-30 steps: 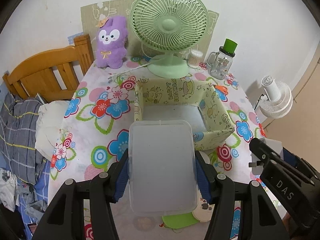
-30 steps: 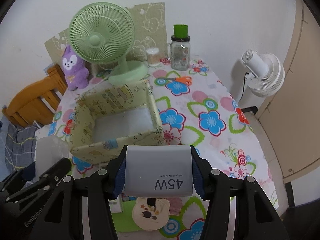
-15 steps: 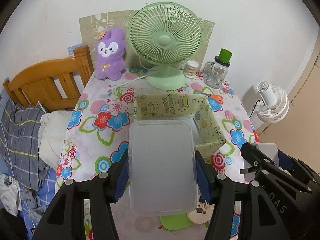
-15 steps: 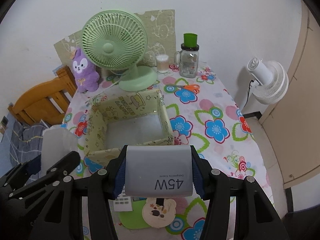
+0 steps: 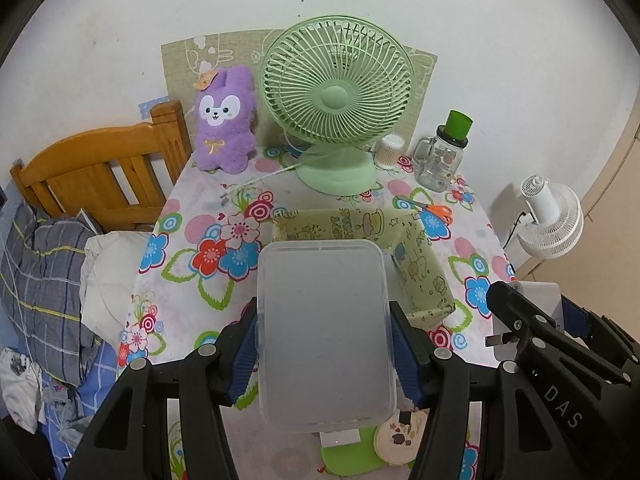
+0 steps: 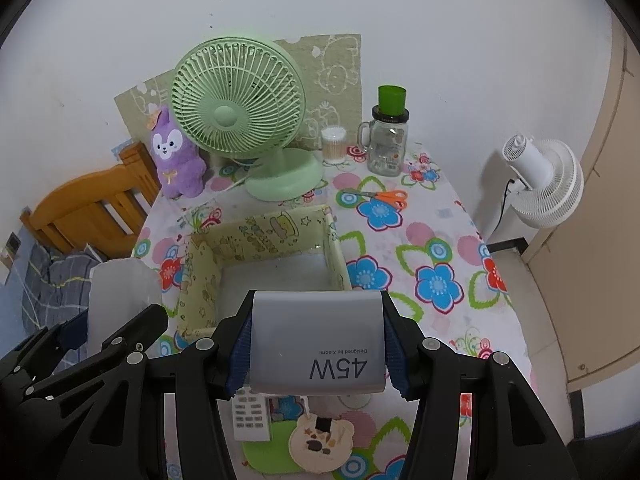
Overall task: Organize rigid objects
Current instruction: 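Lift the white case with the left tool while the right tool lifts the charger toward the fabric box, then lower the case into the fabric box and open the left tool while the right tool releases the charger inside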
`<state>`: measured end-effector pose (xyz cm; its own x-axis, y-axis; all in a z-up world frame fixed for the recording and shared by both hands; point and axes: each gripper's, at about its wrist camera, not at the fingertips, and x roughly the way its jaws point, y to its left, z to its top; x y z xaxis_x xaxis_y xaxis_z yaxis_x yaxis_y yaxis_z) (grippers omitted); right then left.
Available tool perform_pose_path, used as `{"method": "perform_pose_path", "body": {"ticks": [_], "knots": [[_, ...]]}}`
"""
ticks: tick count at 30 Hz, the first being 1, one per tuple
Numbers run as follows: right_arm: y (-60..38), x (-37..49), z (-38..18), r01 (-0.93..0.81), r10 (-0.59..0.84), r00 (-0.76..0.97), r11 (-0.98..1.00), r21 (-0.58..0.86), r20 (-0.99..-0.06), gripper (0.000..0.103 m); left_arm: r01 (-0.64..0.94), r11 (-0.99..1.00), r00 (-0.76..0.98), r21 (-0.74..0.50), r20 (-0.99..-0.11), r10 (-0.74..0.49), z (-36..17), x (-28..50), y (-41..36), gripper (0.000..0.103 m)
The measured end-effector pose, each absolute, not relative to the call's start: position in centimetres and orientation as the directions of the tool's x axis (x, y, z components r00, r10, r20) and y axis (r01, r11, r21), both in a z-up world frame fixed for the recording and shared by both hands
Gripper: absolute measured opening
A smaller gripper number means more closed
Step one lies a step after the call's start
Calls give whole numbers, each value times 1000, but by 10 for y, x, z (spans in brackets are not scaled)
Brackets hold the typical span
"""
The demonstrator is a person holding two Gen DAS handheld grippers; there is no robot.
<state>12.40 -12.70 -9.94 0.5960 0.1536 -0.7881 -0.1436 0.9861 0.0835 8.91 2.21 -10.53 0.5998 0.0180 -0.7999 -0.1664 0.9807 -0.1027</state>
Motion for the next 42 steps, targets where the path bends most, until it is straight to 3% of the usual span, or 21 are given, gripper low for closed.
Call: {"method": "perform_pose_path", "body": {"ticks": [42], "knots": [[-99, 224, -151, -205, 160, 531, 977, 57, -832, 58, -253, 961, 524, -111, -851, 39, -159, 170, 45, 61]]}}
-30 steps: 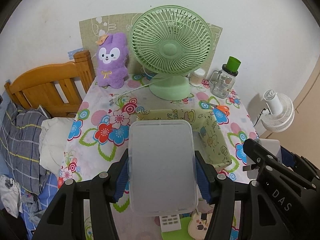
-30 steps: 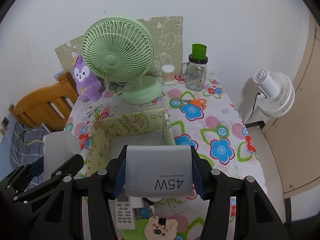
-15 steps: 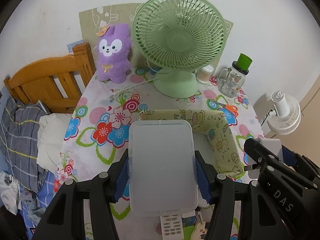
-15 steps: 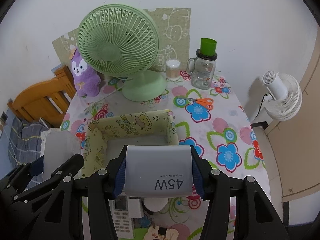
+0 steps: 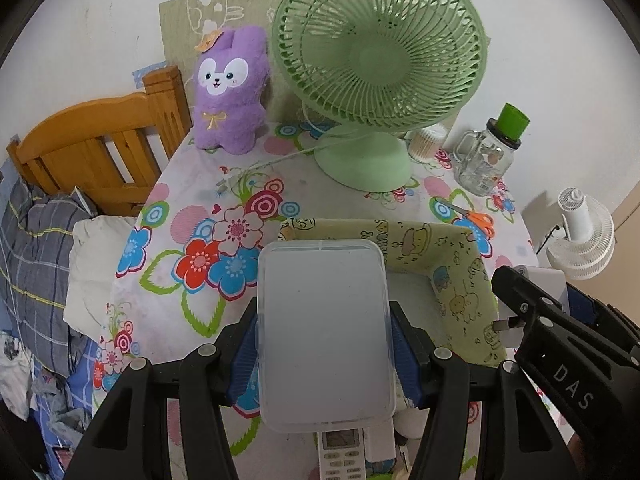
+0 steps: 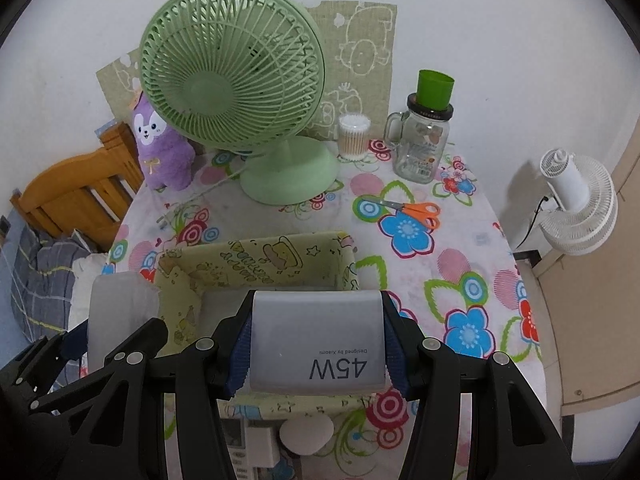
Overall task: Organize rigid objects
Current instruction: 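Lower the case into the fabric box and open the left tool while the right tool releases the charger inside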
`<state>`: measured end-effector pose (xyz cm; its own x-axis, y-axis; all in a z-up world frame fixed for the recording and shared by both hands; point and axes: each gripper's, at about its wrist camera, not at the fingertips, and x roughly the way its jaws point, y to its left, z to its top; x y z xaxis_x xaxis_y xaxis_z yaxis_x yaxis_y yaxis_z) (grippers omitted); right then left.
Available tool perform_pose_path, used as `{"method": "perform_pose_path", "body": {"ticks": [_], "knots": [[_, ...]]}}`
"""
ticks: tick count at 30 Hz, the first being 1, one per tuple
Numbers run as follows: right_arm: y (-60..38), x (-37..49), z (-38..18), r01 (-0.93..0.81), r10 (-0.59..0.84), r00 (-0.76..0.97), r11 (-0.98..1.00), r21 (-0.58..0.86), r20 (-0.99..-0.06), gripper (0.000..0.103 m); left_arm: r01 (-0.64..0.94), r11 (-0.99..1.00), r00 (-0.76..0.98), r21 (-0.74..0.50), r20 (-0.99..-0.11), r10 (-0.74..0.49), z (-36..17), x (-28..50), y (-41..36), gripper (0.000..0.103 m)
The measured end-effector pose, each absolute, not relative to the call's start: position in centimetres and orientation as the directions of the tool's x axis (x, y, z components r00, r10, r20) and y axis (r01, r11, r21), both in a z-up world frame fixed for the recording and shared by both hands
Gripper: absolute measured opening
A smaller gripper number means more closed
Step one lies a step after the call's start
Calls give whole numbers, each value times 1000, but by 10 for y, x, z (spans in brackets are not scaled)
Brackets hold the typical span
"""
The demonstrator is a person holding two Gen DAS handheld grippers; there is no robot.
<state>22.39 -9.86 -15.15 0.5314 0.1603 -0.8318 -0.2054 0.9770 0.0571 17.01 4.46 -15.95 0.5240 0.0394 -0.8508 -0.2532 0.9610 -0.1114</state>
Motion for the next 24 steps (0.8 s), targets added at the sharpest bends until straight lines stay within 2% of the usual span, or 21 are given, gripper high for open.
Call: {"method": "perform_pose_path", "body": {"ticks": [24], "knots": [[-78, 279, -206, -237, 161, 469, 970, 52, -869, 58, -243, 963, 482, -113, -876, 19, -212, 209, 33, 61]]}}
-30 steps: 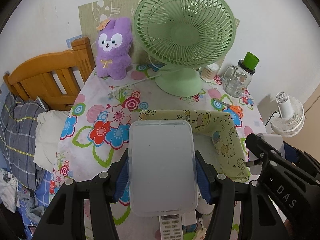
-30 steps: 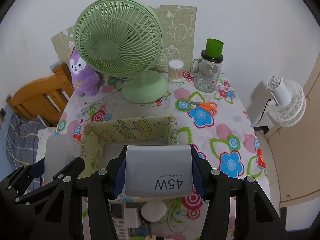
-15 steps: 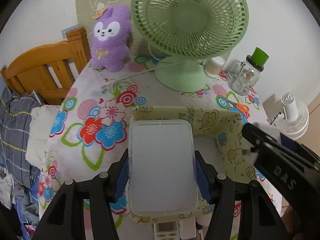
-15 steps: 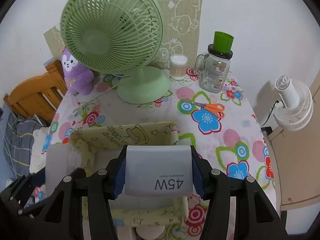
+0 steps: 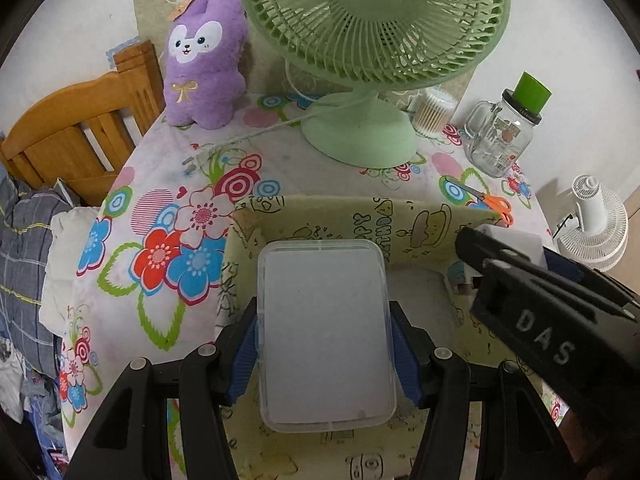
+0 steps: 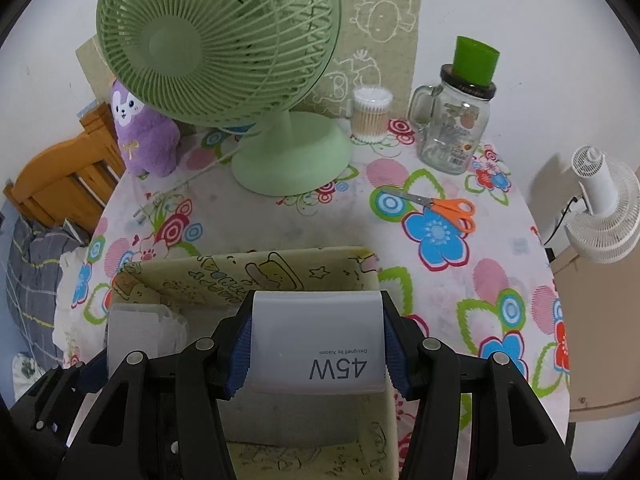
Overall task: Organize rigid objects
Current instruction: 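Lower the case into the fabric box and open the left tool while the right tool releases the charger inside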
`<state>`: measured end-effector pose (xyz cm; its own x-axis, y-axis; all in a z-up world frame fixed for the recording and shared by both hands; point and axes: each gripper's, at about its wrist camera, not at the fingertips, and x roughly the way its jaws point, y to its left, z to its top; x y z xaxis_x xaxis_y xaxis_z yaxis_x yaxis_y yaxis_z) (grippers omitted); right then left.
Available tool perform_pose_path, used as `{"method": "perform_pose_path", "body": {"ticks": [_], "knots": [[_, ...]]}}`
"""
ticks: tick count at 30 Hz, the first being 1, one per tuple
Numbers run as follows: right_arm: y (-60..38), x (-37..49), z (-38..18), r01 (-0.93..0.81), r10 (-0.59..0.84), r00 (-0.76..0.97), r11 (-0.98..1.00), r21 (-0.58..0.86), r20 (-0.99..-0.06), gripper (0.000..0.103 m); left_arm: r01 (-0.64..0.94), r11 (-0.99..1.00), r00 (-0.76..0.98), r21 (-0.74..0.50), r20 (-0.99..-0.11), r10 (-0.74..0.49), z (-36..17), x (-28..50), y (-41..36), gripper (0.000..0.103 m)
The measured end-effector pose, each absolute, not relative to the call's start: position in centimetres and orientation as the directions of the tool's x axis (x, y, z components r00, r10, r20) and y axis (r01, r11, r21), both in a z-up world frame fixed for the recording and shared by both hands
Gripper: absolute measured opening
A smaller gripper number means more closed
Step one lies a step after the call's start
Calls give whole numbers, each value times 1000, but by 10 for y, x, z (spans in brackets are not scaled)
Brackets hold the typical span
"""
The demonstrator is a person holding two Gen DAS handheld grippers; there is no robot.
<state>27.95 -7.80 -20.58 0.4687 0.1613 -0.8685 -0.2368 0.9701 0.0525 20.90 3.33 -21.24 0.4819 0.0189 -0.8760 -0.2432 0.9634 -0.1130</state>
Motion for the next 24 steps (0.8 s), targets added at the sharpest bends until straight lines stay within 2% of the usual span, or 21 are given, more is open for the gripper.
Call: {"method": "perform_pose_path", "body": {"ticks": [7, 10, 17, 24], "knots": [[-69, 286, -209, -247, 139, 509, 969, 11, -849, 60, -236, 966, 464, -102, -886, 20, -218, 212, 32, 62], [-70, 288, -210, -237, 129, 505, 971, 6, -853, 71, -232, 969, 463, -86, -886, 32, -217, 211, 30, 63], [-84, 281, -205, -212, 157, 496, 976, 56, -854, 79, -210, 976, 481, -63, -875, 47, -208, 207, 23, 85], [-94, 271, -194, -202, 174, 494, 976, 82, -852, 80, -212, 976, 500, -54, -864, 60, -194, 200, 23, 86]]}}
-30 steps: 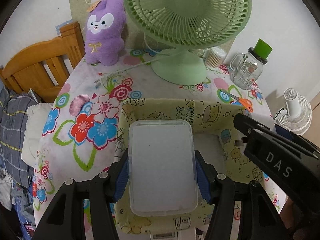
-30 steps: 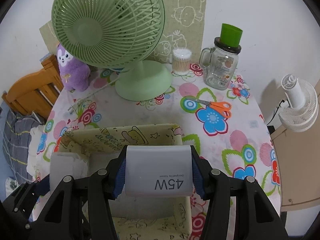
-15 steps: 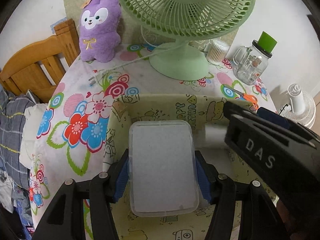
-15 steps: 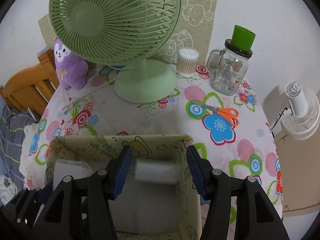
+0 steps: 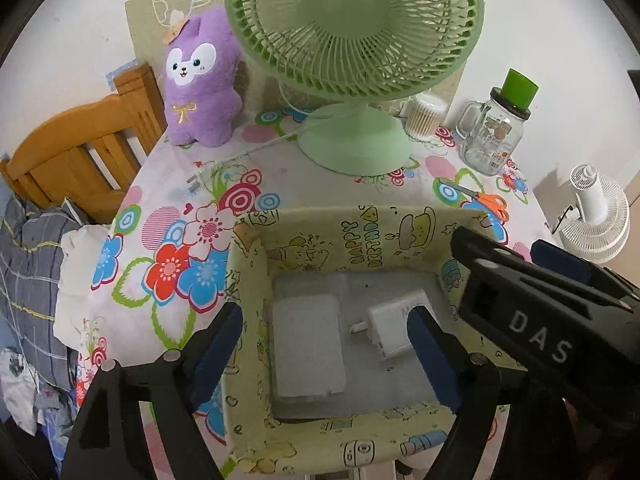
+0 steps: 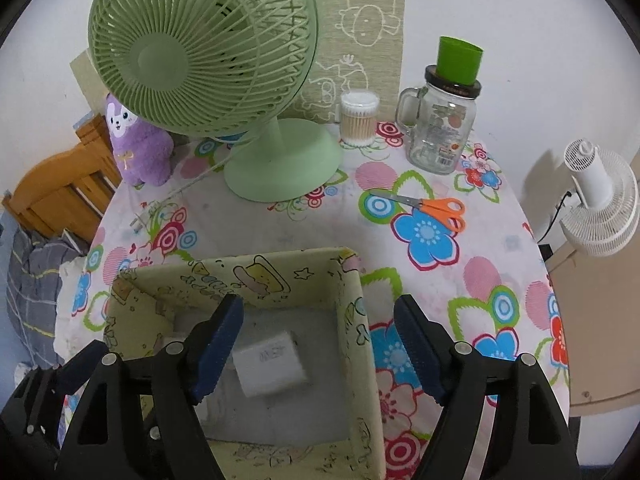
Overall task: Organize rigid objects
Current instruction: 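Lower the case into the fabric box and open the left tool while the right tool releases the charger inside, then withdraw both open tools up out of the fabric box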
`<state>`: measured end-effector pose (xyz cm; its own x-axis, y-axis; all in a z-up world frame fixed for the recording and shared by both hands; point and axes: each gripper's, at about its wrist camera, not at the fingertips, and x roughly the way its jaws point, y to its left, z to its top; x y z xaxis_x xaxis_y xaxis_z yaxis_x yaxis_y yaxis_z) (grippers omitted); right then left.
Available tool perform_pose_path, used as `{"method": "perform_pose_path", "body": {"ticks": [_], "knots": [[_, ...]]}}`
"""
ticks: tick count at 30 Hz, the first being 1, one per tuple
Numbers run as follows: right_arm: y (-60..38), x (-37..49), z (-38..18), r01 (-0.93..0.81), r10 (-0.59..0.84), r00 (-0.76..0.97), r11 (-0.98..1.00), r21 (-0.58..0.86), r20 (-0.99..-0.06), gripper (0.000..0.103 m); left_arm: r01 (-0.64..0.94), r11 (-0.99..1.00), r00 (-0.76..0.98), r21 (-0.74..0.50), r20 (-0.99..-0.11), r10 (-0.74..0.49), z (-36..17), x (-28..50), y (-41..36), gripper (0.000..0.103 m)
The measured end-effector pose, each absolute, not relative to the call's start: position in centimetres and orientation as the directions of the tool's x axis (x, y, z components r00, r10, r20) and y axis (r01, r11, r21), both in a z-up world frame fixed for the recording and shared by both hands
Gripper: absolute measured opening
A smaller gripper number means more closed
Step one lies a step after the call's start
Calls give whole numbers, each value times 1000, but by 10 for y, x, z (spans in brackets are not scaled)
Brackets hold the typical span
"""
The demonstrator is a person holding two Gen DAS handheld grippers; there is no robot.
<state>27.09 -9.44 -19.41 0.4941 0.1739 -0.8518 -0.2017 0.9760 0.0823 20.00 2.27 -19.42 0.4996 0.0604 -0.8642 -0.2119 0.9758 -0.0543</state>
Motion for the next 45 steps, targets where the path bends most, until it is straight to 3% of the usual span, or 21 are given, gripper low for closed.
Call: {"method": "perform_pose_path", "body": {"ticks": [45], "knots": [[-136, 167, -109, -191, 191, 581, 977, 96, -792, 80, -163, 985, 587, -58, -808, 50, -115, 107, -5, 86]]}}
